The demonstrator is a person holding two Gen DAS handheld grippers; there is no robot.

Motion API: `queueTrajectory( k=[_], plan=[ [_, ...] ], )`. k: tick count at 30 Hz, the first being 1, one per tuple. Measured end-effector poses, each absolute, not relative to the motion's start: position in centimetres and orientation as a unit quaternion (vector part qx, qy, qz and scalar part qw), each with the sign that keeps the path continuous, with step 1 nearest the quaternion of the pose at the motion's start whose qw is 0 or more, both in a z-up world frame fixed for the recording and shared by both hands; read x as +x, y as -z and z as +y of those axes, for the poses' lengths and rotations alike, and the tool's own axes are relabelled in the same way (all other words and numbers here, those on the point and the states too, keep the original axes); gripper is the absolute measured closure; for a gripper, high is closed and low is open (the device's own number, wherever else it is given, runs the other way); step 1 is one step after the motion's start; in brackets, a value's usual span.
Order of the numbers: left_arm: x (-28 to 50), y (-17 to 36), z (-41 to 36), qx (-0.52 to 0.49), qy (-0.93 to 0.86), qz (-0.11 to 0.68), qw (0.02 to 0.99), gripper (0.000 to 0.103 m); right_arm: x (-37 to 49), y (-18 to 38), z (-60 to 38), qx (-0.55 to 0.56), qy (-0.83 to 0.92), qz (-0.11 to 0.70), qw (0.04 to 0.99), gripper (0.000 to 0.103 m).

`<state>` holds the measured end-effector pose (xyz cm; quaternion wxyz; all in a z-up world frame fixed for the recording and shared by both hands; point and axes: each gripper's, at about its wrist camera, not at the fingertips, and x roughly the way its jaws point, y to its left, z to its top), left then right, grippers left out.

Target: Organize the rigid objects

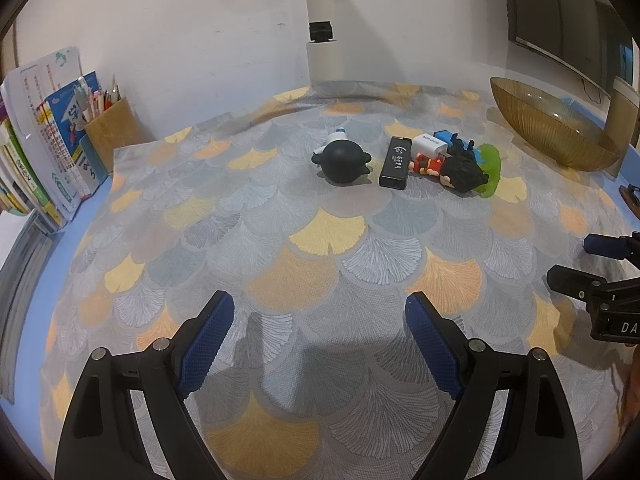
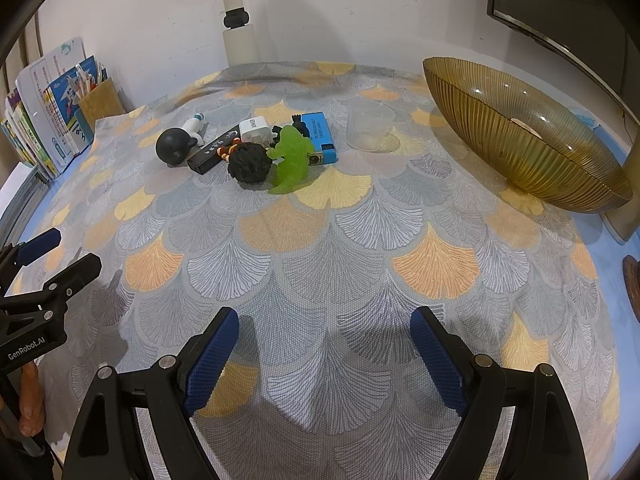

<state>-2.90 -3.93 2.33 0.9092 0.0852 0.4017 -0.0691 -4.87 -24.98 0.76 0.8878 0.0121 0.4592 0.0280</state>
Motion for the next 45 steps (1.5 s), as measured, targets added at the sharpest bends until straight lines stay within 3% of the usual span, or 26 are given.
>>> queueTrajectory(
  k=[5, 8, 12, 14, 17, 23, 26, 28, 29, 30, 31, 32, 45],
  plan=[
    [-0.4, -2.9, -2.8, 0.076, 0.074, 0.486, 0.868, 0.017, -4.7, -1.2, -26.3, 0.066, -0.053, 0.491, 0.867, 0.016],
    [0.5, -6.7, -2.1, 0.045, 0.108, 0.461, 0.880, 0.017, -4.3, -3.4, -28.4, 0.149, -0.083, 0.504, 0.847, 0.016],
    [3.5, -9.9, -3.1, 0.038, 0.139, 0.433, 0.890, 0.016, -2.4, -6.4, -29.0, 0.159, -0.078, 0.494, 0.851, 0.017],
    [5.8, -9.4, -3.9, 0.041, 0.140, 0.434, 0.889, 0.016, -1.0, -7.0, -28.6, 0.159, -0.088, 0.489, 0.853, 0.034],
    [9.6, -7.1, -4.4, 0.033, 0.116, 0.460, 0.880, 0.017, 1.5, -6.9, -27.6, 0.125, -0.072, 0.482, 0.864, 0.050],
    [12.4, -4.8, -3.8, -0.035, 0.157, 0.467, 0.869, 0.020, 5.6, -4.9, -27.0, 0.133, -0.095, 0.498, 0.852, 0.052],
    [13.4, -3.9, -4.6, -0.019, 0.147, 0.475, 0.868, 0.020, 6.9, -3.7, -26.9, 0.143, -0.095, 0.502, 0.848, 0.052],
    [13.9, -3.0, -4.7, -0.026, 0.152, 0.485, 0.861, 0.027, 7.5, -2.9, -27.0, 0.155, -0.090, 0.505, 0.844, 0.052],
    [14.2, -2.5, -4.7, -0.034, 0.156, 0.490, 0.857, 0.043, 7.8, -2.5, -27.0, 0.163, -0.092, 0.507, 0.841, 0.055],
    [14.4, -2.0, -4.6, -0.042, 0.157, 0.496, 0.853, 0.054, 8.0, -2.1, -27.1, 0.172, -0.096, 0.507, 0.839, 0.058],
    [14.5, -1.7, -4.4, -0.055, 0.163, 0.500, 0.849, 0.057, 8.0, -2.0, -27.3, 0.187, -0.106, 0.499, 0.839, 0.068],
    [14.5, -1.6, -4.1, -0.071, 0.165, 0.497, 0.849, 0.063, 8.1, -1.9, -27.5, 0.200, -0.120, 0.496, 0.837, 0.072],
    [4.8, -5.1, -2.1, -0.091, 0.161, 0.443, 0.877, 0.065, -0.2, -5.5, -30.1, 0.238, -0.132, 0.446, 0.853, 0.076]
  ],
)
